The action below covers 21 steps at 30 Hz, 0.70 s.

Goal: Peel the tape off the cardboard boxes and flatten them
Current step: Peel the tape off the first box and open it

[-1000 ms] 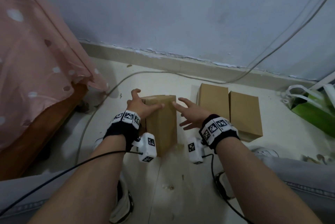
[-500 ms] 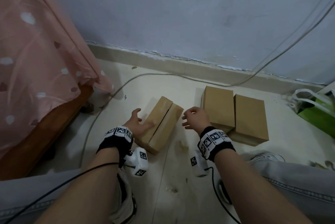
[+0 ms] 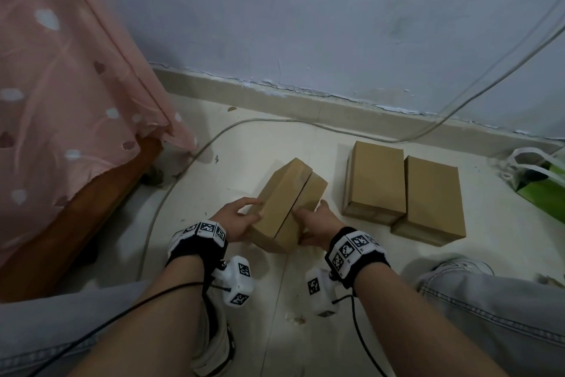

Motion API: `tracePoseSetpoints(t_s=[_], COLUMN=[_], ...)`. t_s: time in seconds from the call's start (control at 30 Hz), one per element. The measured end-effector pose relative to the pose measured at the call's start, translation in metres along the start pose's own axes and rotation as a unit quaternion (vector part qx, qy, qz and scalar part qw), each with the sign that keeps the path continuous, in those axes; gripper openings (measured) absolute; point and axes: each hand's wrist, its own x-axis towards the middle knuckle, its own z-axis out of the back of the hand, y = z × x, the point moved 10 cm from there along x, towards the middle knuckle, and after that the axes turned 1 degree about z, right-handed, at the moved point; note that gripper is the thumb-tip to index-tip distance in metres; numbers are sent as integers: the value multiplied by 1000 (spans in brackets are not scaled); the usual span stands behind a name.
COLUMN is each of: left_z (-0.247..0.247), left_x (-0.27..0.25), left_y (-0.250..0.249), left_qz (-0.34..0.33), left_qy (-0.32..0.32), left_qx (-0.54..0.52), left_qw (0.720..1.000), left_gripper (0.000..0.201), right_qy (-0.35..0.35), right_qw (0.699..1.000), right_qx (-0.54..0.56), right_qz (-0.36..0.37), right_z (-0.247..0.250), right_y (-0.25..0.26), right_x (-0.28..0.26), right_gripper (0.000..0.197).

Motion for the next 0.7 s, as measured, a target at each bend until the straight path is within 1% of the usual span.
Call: tracePoseSetpoints(t_s=[0.03, 0.07, 0.13, 0.17, 0.2, 0.23, 0.27, 0.33, 0.4, 0.47, 0.53, 0.63, 0.67, 0.7], left_z=[1, 3, 10, 15, 19, 22, 22, 18, 10, -2, -14, -14, -11, -9], left_x=[0, 1, 4, 1, -3, -11, -17, -20, -21, -20, -19, -19, -19, -18], left_y=[-4, -8, -20, -31, -42, -56, -68, -80, -88, -96, -97, -93, -91, -89], left_qz=[-2, -10, -29, -47, -64, -83, -99, -103, -105, -112, -116, -116, -117, -117], left_qy=[-7, -17, -38, -46, -47, -47, -40, -30, -49, -84, -111, -138, -139, -136], left_qx=[-6, -10, -32, -47, -49, -30, 10, 118, 196, 262, 334, 391, 403, 413], left_qw=[1000, 1000, 998, 997, 996, 995, 994, 987, 974, 955, 929, 903, 897, 893], left_gripper=[31, 41, 69, 82, 92, 95, 96, 105, 125, 144, 150, 143, 139, 136], right_qy=[11, 8, -29, -51, -68, -73, -74, -76, -75, -63, -56, -15, -5, -7], right_qw=[1000, 1000, 997, 994, 989, 985, 982, 982, 987, 992, 994, 993, 990, 982], right_qx=[22, 25, 8, -12, -34, -57, -76, -95, -79, -58, -59, -100, -130, -168], right_qz=[1, 15, 65, 96, 123, 145, 157, 147, 115, 94, 74, 55, 61, 84], right_z=[-5, -6, 2, 10, 17, 24, 28, 38, 44, 41, 38, 31, 30, 30], right_y=[2, 9, 33, 49, 64, 78, 89, 100, 99, 95, 87, 74, 73, 77], right_x=[-2, -5, -9, -13, -17, -21, -27, -35, -39, -43, -43, -41, -40, -39], right_gripper=[60, 50, 37, 33, 38, 45, 48, 38, 40, 39, 37, 33, 32, 30])
